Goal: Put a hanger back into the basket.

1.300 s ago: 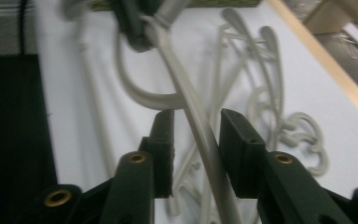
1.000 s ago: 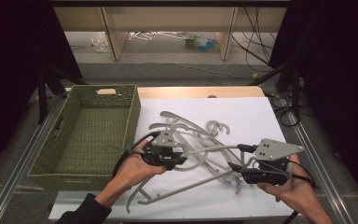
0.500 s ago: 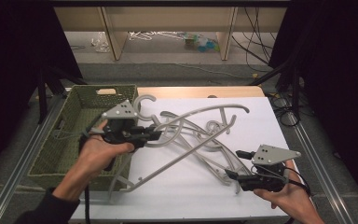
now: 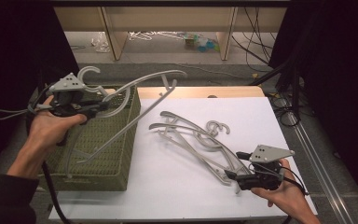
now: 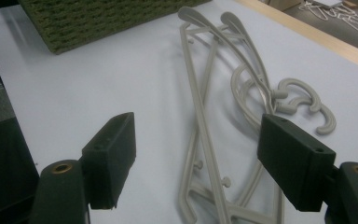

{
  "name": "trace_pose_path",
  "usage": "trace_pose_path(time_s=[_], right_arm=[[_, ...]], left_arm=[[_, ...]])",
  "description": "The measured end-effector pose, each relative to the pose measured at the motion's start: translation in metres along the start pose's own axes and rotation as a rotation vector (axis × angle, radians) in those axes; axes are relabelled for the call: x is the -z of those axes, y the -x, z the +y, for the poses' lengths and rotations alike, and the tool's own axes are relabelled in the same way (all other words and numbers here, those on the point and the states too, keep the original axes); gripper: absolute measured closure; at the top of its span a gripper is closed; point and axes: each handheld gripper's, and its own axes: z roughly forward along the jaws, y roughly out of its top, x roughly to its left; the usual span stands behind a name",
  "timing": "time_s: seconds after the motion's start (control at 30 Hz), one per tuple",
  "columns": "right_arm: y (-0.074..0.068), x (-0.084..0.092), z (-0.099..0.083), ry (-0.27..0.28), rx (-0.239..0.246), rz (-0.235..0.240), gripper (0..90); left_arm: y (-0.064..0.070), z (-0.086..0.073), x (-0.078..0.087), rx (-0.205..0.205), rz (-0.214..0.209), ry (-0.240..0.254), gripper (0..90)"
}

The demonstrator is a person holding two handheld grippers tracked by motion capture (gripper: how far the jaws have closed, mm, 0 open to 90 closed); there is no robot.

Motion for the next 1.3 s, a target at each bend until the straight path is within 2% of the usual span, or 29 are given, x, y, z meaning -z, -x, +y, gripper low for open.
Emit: trace_pose_path(time_s=[0.03,0.07,0.1,0.13,0.17,0.2,0.23,0.27,0.3,0.33,0.37,0.4,0.43,0.47,0.5,0.53,0.57,0.6,0.73,0.87,0.9,1.03,1.1,1.17,1.3], right_arm=[[0.0,0.0,0.0,0.0,0.0,0.0,28.3],[0.001,-0.002,-0.002,-0.005,-0.006,-0.004,28.1],[0.001,-0.003,-0.002,-0.009,-0.013,0.0,28.0],[0.001,-0.003,-0.003,-0.011,-0.017,0.001,27.9],[0.001,-0.004,-0.003,-0.013,-0.018,0.004,27.9],[0.001,-0.004,-0.003,-0.013,-0.017,0.006,27.8],[0.002,-0.005,-0.003,-0.01,-0.015,0.001,27.5],[0.002,-0.005,-0.003,-0.01,-0.015,0.001,27.5],[0.002,-0.006,-0.004,-0.018,-0.017,0.006,27.4],[0.002,-0.006,-0.004,-0.018,-0.017,0.006,27.4],[0.002,-0.007,-0.005,-0.025,-0.023,0.005,27.4],[0.003,-0.008,-0.006,-0.024,-0.017,0.005,27.4],[0.003,-0.008,-0.006,-0.024,-0.017,0.005,27.4],[0.003,-0.008,-0.006,-0.029,-0.027,0.007,27.4],[0.003,-0.008,-0.006,-0.028,-0.024,0.005,27.4],[0.003,-0.008,-0.006,-0.027,-0.024,0.004,27.3],[0.003,-0.008,-0.006,-0.027,-0.024,0.004,27.3],[0.003,-0.008,-0.007,-0.03,-0.027,0.002,27.0],[0.005,-0.011,-0.009,-0.032,-0.031,0.003,27.0],[0.005,-0.012,-0.009,-0.034,-0.026,0.002,27.0],[0.005,-0.013,-0.01,-0.038,-0.027,0.005,27.0],[0.005,-0.014,-0.01,-0.042,-0.025,0.014,27.0],[0.005,-0.014,-0.01,-0.043,-0.025,0.015,27.0],[0.006,-0.015,-0.011,-0.043,-0.03,0.009,27.0],[0.005,-0.016,-0.012,-0.051,-0.026,0.015,27.0]], left_arm=[[-0.008,-0.004,-0.002,-0.015,0.012,0.009,80.6],[-0.019,-0.011,-0.001,-0.004,0.043,-0.023,80.6],[-0.025,-0.015,-0.001,-0.002,0.058,-0.028,80.6],[-0.03,-0.018,-0.002,0.015,0.065,-0.015,80.6],[-0.035,-0.021,-0.002,0.021,0.091,-0.007,80.6],[-0.035,-0.021,-0.002,0.021,0.091,-0.007,80.6],[-0.045,-0.028,-0.002,0.032,0.103,-0.014,80.6],[-0.045,-0.028,-0.002,0.032,0.103,-0.014,80.6],[-0.052,-0.035,-0.003,0.051,0.128,-0.007,80.6],[-0.052,-0.035,-0.003,0.051,0.128,-0.007,80.6],[-0.057,-0.039,-0.003,0.024,0.156,-0.02,80.6],[-0.062,-0.045,-0.005,0.028,0.176,-0.025,80.6],[-0.062,-0.045,-0.005,0.028,0.176,-0.025,80.6],[-0.066,-0.048,-0.004,0.009,0.175,-0.058,80.6],[-0.071,-0.056,-0.006,0.026,0.197,-0.055,80.6],[-0.074,-0.058,-0.006,0.023,0.2,-0.054,80.6],[-0.074,-0.058,-0.006,0.023,0.2,-0.054,80.6],[-0.078,-0.062,-0.009,0.053,0.21,-0.034,80.6],[-0.085,-0.066,-0.015,0.008,0.244,-0.088,80.4],[-0.09,-0.069,-0.02,-0.006,0.262,-0.099,80.5],[-0.094,-0.072,-0.022,-0.002,0.276,-0.107,80.5],[-0.1,-0.078,-0.025,0.004,0.293,-0.112,80.5],[-0.102,-0.083,-0.026,0.004,0.302,-0.132,80.5],[-0.104,-0.091,-0.031,0.015,0.298,-0.16,80.5],[-0.106,-0.098,-0.036,0.036,0.293,-0.173,80.4]])
